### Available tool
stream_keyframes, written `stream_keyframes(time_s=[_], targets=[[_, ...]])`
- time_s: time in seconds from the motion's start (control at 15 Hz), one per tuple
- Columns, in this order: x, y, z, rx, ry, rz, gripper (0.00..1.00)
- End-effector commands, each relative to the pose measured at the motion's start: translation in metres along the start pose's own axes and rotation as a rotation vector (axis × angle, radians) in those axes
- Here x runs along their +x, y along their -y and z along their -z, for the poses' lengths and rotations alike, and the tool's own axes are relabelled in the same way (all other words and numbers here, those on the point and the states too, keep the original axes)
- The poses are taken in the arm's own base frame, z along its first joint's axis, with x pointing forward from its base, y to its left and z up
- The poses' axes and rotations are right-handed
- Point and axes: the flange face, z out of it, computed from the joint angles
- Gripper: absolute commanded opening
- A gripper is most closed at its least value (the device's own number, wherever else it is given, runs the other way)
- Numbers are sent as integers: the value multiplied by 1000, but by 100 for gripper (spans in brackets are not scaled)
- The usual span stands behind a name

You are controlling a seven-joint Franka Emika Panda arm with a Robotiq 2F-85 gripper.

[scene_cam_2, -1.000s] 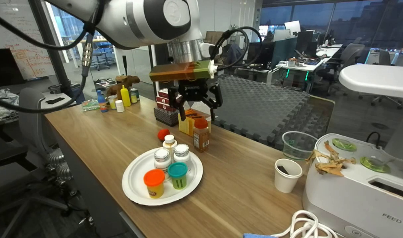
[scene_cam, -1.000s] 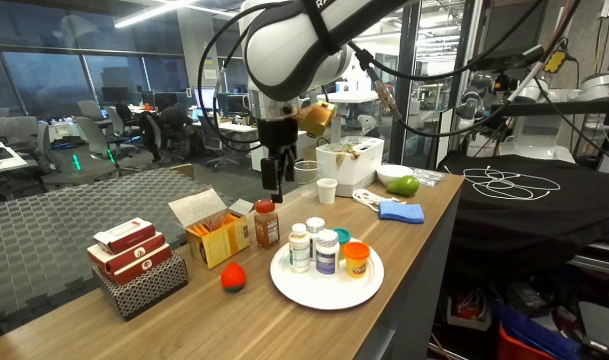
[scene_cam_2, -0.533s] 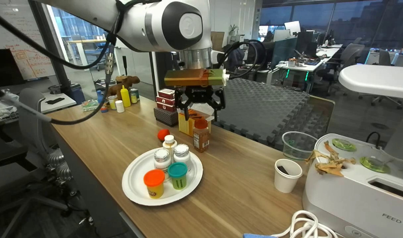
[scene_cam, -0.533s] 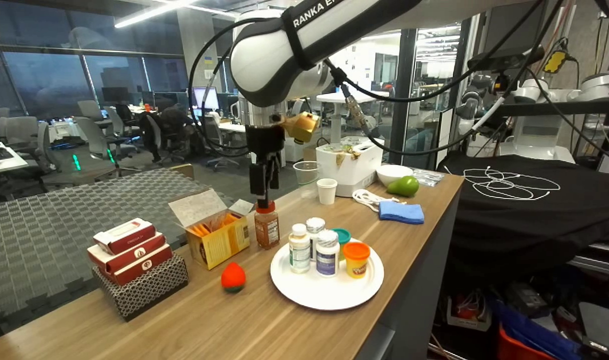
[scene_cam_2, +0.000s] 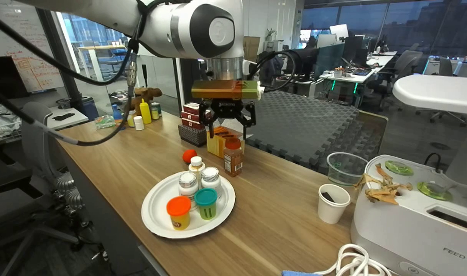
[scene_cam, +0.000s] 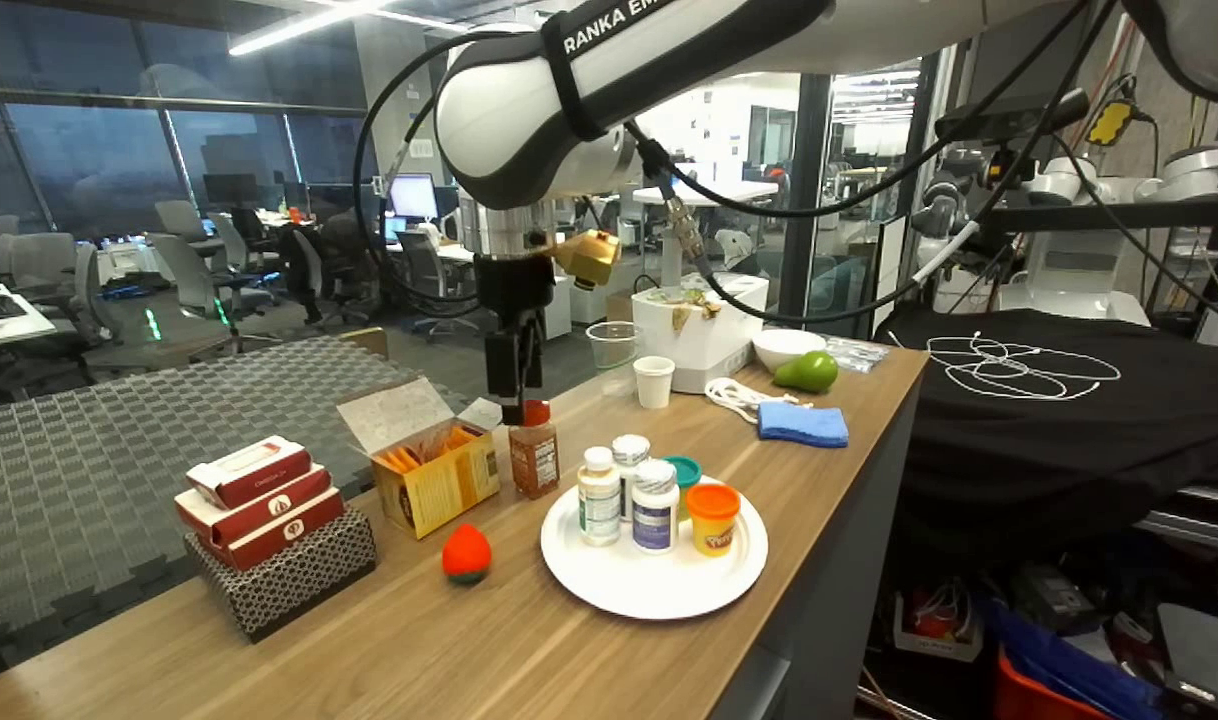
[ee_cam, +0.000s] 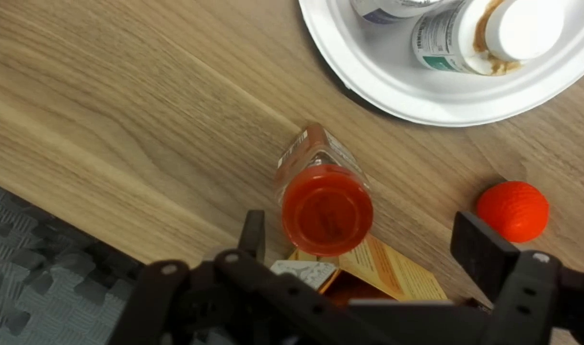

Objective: Pick up the bottles and small containers from the table and put them on the plate.

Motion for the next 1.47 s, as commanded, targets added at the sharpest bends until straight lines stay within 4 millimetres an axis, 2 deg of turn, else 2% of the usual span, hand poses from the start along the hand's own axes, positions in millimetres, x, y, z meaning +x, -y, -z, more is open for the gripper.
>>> stream_keyframes(time_s=[0.0, 0.2, 0.27, 0.33, 0.47, 0.73, 0.87, 0.93, 1.2, 1.4], targets=[[5, -3, -2, 36, 6, 9, 100], [4, -4, -9, 49, 24, 7, 100], [4, -5, -11, 51, 29, 5, 96], [4, -6, -11, 52, 29, 2, 76], [4, -6, -11, 49, 34, -5, 69], [5, -7, -10, 35, 42, -28, 37], [6, -6, -10, 30, 48, -41, 24], [7, -4, -8, 20, 47, -47, 28], [9, 5, 4, 0, 45, -73, 25], [13, 16, 21, -27, 40, -93, 24]])
